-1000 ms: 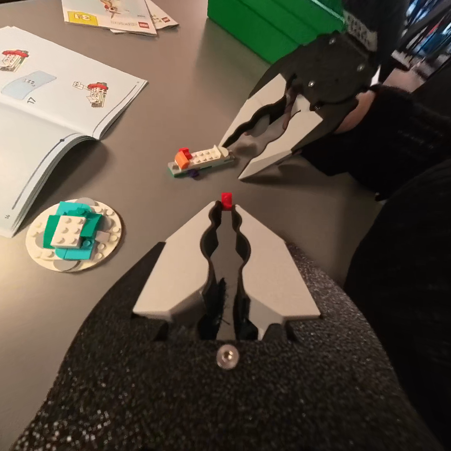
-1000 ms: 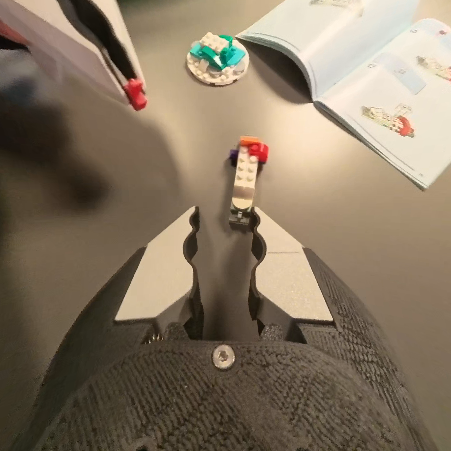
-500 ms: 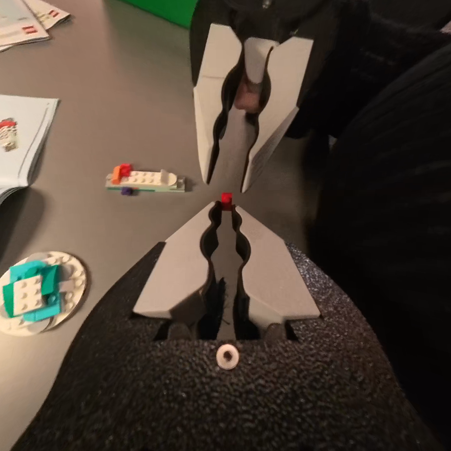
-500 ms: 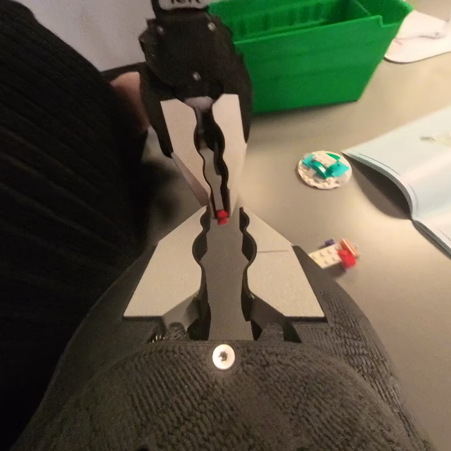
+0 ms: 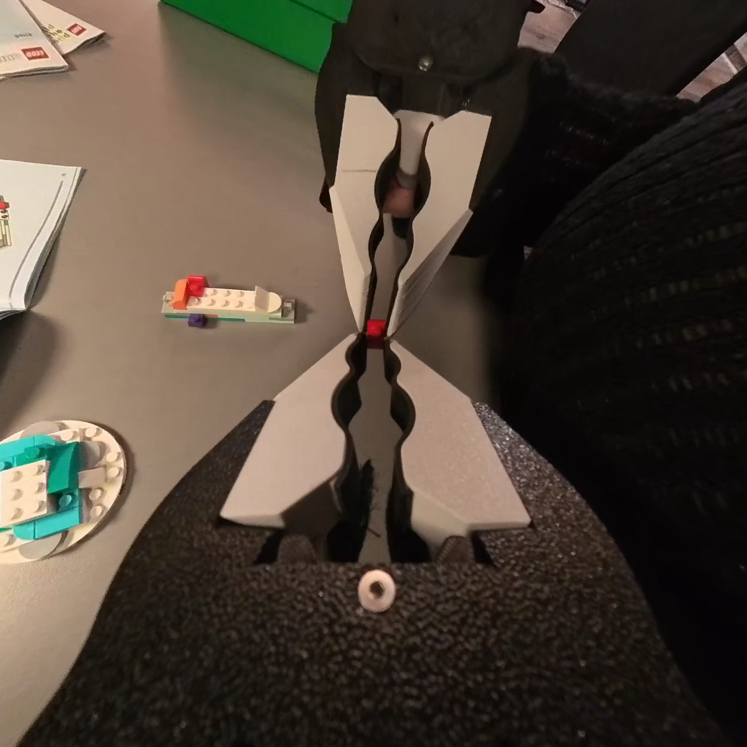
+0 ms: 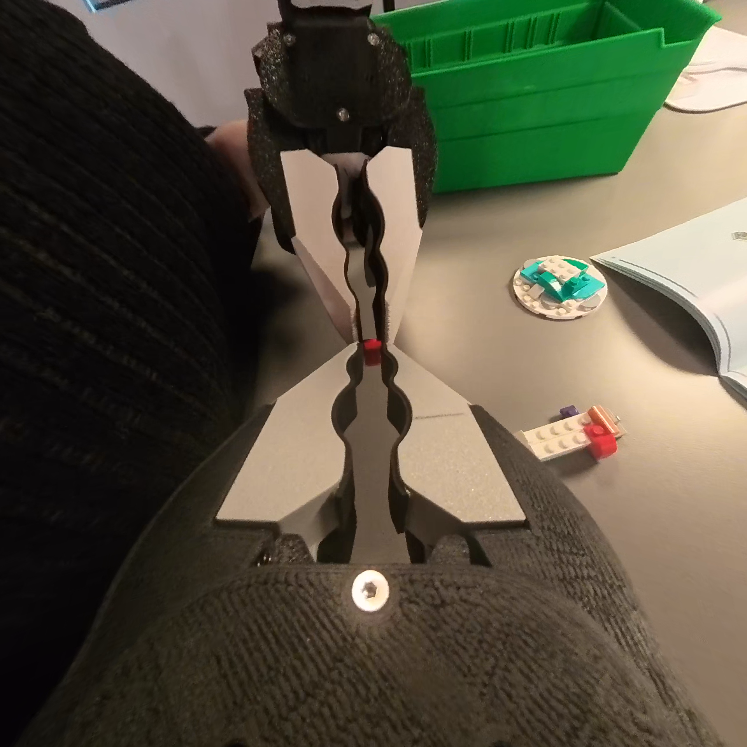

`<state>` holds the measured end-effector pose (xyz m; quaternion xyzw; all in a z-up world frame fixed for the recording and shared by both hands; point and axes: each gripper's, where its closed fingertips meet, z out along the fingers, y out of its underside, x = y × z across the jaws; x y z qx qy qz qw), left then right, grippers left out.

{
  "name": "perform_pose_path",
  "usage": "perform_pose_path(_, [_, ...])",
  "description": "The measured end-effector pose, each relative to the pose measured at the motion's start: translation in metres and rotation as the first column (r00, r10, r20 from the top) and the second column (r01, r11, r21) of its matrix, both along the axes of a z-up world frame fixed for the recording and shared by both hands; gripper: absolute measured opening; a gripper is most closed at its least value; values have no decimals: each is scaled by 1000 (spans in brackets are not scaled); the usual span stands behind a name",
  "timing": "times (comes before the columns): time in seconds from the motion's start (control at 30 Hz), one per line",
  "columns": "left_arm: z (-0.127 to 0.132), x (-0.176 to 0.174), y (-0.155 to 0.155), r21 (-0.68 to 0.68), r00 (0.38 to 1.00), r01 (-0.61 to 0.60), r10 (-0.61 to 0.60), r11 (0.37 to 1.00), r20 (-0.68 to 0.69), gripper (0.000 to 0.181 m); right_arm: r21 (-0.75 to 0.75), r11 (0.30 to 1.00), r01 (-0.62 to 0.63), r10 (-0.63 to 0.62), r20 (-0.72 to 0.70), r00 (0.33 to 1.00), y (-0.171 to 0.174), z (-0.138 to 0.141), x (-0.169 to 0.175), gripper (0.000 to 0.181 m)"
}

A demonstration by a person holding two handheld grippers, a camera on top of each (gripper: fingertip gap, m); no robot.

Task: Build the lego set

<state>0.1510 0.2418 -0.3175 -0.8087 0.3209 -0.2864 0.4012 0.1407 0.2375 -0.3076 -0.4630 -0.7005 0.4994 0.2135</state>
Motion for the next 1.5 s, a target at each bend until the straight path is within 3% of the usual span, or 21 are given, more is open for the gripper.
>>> perform_pose_path(0.17, [21, -3, 7, 44, 988, -60, 53, 997, 144, 6, -137, 989, 58, -78, -148, 986, 8, 26, -6, 6])
perform_pose_path(0.3, [59, -11, 12, 77, 909, -121, 80, 990, 410, 6, -346, 935, 73, -189, -315, 930, 15, 60, -12, 6])
perform_pose_path(0.37, [68, -15, 15, 84, 876, -154, 96, 985, 472, 6, -405, 911, 82, -236, -348, 907, 17, 66, -15, 6])
perform_pose_path(0.57, [72, -19, 18, 74, 846, -190, 125, 979, 518, 12, -511, 857, 59, -285, -375, 882, 20, 74, -16, 6])
perform_pose_path(0.8, [76, -17, 19, 72, 818, -184, 112, 980, 564, 5, -499, 863, 86, -301, -368, 880, 24, 72, -16, 7])
perform_pose_path(0.93, [53, -25, 35, 97, 888, -242, 180, 965, 424, 6, -387, 854, 349, -494, -390, 777, 65, 59, -13, 25])
perform_pose_path(1.0, [28, -32, 49, 117, 942, -255, 220, 960, 253, 6, -291, 828, 479, -551, -269, 790, 84, 31, -12, 31])
perform_pose_path(1.1, [-2, -37, 69, 144, 972, -235, 233, 961, 31, 6, -56, 770, 635, -637, -27, 770, 103, -22, -6, 48])
perform_pose_path(1.2, [-19, -36, 85, 158, 970, -200, 218, 967, -107, 6, 116, 724, 680, -685, 2, 728, 104, -37, -4, 62])
perform_pose_path(1.3, [-32, -38, 96, 158, 956, -181, 212, 971, -203, 6, 236, 723, 649, -681, 85, 728, 94, -57, -5, 62])
perform_pose_path(1.43, [-45, -43, 101, 153, 931, -165, 205, 974, -303, 6, 319, 699, 640, -699, 116, 706, 92, -67, -9, 51])
perform_pose_path(1.5, [-46, -43, 103, 141, 932, -180, 214, 974, -292, 6, 317, 694, 646, -705, 119, 699, 94, -67, -12, 47])
